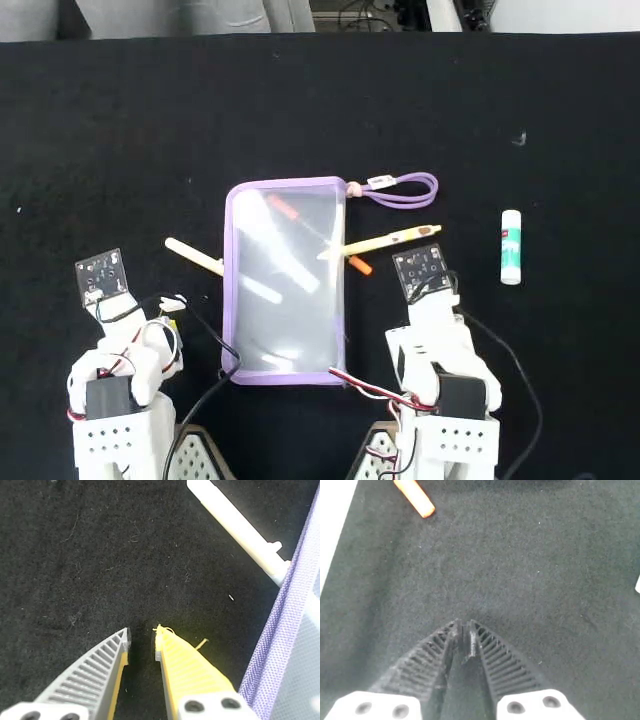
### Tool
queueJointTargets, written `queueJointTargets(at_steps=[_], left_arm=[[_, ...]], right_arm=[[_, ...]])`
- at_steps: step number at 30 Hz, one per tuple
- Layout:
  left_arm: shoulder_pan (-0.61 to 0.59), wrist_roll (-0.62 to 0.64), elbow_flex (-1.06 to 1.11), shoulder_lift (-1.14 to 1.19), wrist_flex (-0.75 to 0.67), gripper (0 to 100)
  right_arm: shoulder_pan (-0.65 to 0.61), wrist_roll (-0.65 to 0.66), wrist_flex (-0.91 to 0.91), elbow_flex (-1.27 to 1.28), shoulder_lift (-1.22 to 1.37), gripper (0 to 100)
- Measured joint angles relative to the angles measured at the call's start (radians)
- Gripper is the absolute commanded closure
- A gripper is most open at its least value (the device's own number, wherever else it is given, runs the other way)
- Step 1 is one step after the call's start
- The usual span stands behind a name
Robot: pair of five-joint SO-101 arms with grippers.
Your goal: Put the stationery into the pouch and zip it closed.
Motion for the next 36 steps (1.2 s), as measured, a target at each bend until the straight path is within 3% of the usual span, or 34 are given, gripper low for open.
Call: queueJointTargets(at_steps=[10,21,27,36], left_arm=[[0.018,0.0,0.0,0.0,0.0,90],[0.184,0.0,0.0,0.0,0.0,90],[0.187,0.0,0.0,0.0,0.0,90],[0.187,0.0,0.0,0.0,0.0,90]], right_arm=[[0.0,0.0,0.0,0.0,0.0,96.0],[-0.083,0.0,0.0,0.0,0.0,96.2],[-0.094,-0.002,-0.201,0.003,0.0,95.9],[0.057,0.095,-0.296,-0.103,0.0,95.9]])
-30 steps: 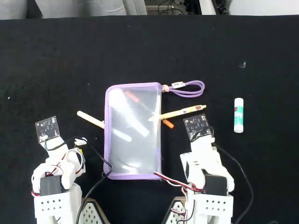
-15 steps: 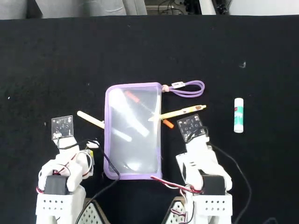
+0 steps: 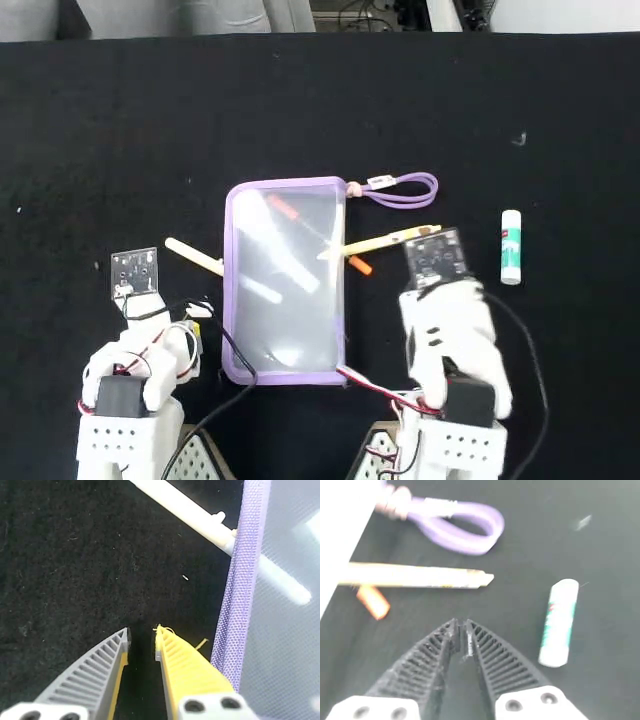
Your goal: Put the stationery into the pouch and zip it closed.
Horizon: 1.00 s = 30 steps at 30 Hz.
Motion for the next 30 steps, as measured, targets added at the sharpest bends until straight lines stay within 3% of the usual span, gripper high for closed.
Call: queueJointTargets(at_steps=[7,15,30], left_arm=[[0.0,0.0,0.0,0.0,0.0,90],[0.0,0.0,0.0,0.0,0.0,90],[0.0,0.0,0.0,0.0,0.0,90]], right_arm=[[0.017,-0.123,-0.012,-0.17,0.0,86.3],[0.017,-0.186,-0.015,-0.311,0.035,85.7],[0.017,-0.407,0.015,-0.988,1.043,85.3]])
